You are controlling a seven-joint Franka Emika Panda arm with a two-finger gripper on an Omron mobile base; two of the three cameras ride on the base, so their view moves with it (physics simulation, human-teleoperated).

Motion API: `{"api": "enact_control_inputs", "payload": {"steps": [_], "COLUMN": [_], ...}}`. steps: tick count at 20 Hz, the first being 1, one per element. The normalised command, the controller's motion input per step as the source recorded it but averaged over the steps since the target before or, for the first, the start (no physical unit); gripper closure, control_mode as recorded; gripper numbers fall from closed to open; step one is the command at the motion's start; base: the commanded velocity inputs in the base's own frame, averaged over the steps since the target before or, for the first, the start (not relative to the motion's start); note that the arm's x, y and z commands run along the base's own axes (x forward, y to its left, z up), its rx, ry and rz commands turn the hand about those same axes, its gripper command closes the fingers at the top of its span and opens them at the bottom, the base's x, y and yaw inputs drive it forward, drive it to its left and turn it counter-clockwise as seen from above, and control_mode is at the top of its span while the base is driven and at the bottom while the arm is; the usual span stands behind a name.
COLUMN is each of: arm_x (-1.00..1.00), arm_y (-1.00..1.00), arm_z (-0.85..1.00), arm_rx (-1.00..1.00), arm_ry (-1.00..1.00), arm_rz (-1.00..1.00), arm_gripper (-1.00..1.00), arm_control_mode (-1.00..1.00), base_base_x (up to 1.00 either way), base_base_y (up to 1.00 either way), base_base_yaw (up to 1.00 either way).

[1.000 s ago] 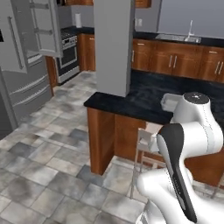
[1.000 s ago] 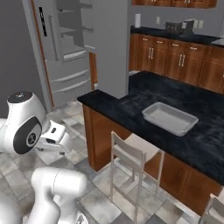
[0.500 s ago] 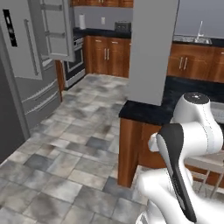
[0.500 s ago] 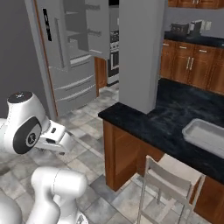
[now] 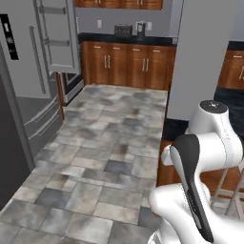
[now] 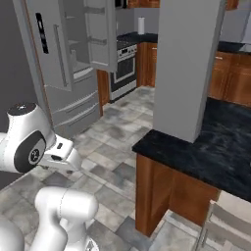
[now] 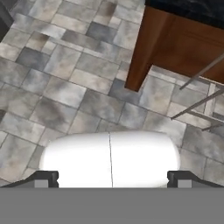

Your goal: Place the cold items (kiwi and pear) from the fridge in one tupperware on the dining counter. Place the warm items (hot dog and kebab skewer) in the stove area in another tupperware.

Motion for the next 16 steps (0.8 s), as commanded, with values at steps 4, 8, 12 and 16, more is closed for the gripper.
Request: {"api": "enact_control_inputs", "payload": {"steps": [4,8,12,16], "arm_x": [0.0,0.0,0.0,0.0], "arm_y": [0.0,0.0,0.0,0.0], "arm_z": [0.0,0.0,0.0,0.0], "arm_rx": [0.0,0.0,0.0,0.0], "arm_ry": [0.0,0.0,0.0,0.0], "arm_rz": [0.0,0.0,0.0,0.0], "arm_gripper": [-1.0,-1.0,-1.0,-1.0], "arm_control_mode": [1.0,1.0,1.0,1.0], "base_base_x": [0.79,0.82,0.86,0.96], "base_base_y": [0.69,0.65,0.64,0.43], "base_base_yaw": [-0.4,-0.37,-0.34,-0.28]}}
